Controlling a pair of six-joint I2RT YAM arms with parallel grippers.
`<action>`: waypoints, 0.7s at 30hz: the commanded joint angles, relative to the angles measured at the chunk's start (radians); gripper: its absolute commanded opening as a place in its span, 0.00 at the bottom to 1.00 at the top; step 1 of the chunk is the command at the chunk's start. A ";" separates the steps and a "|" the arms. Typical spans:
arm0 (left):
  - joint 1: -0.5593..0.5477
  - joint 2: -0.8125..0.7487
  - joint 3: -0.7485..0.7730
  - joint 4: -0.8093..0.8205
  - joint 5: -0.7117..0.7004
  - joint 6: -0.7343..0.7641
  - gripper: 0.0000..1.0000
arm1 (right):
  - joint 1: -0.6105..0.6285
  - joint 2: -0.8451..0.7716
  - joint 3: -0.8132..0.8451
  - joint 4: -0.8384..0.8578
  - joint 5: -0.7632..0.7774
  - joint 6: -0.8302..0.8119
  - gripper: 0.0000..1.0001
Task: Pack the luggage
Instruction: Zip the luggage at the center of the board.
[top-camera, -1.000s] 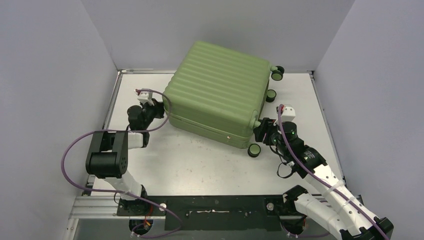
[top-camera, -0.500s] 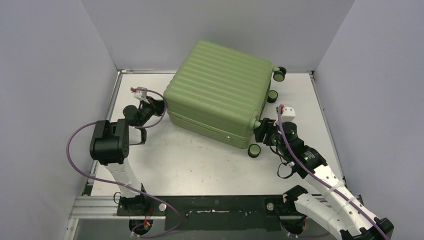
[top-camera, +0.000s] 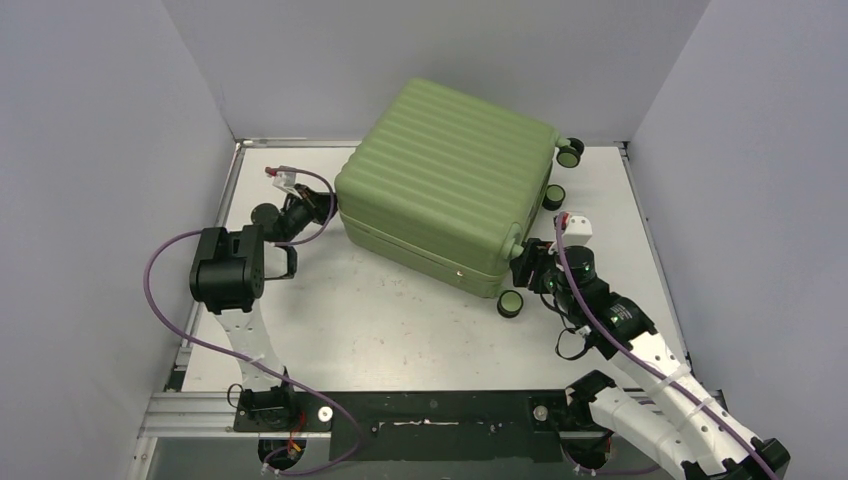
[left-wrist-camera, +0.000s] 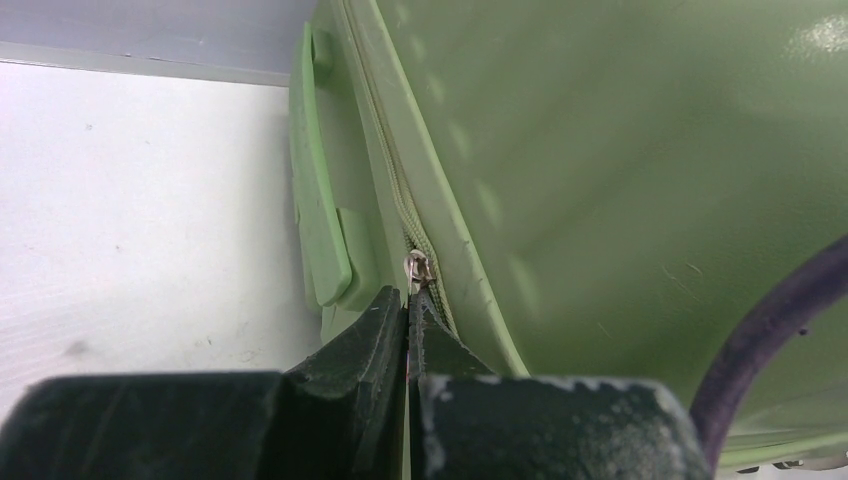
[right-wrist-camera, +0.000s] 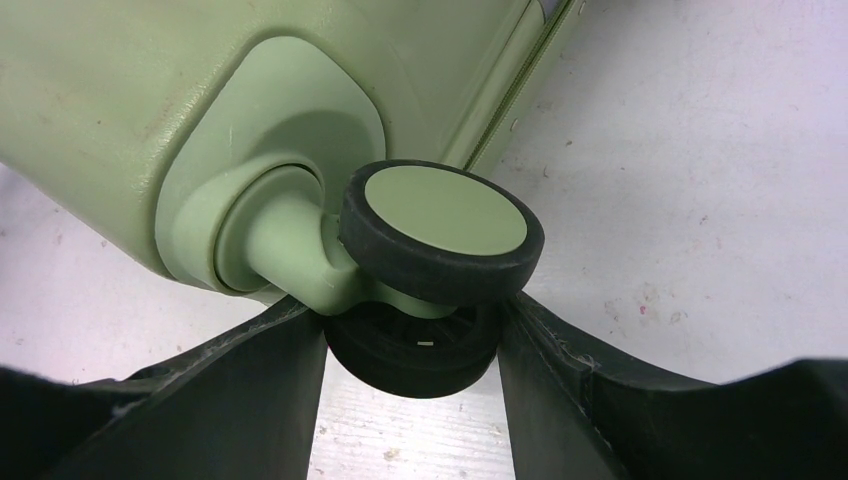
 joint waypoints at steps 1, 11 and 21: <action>-0.084 -0.068 0.044 0.176 0.047 0.000 0.00 | 0.016 -0.014 0.040 -0.068 0.011 -0.037 0.00; -0.102 -0.148 -0.023 0.033 -0.043 0.108 0.11 | 0.016 -0.059 0.097 -0.149 0.063 -0.013 0.31; -0.081 -0.387 -0.153 -0.199 -0.217 0.271 0.64 | 0.016 -0.048 0.200 -0.217 0.101 -0.003 0.70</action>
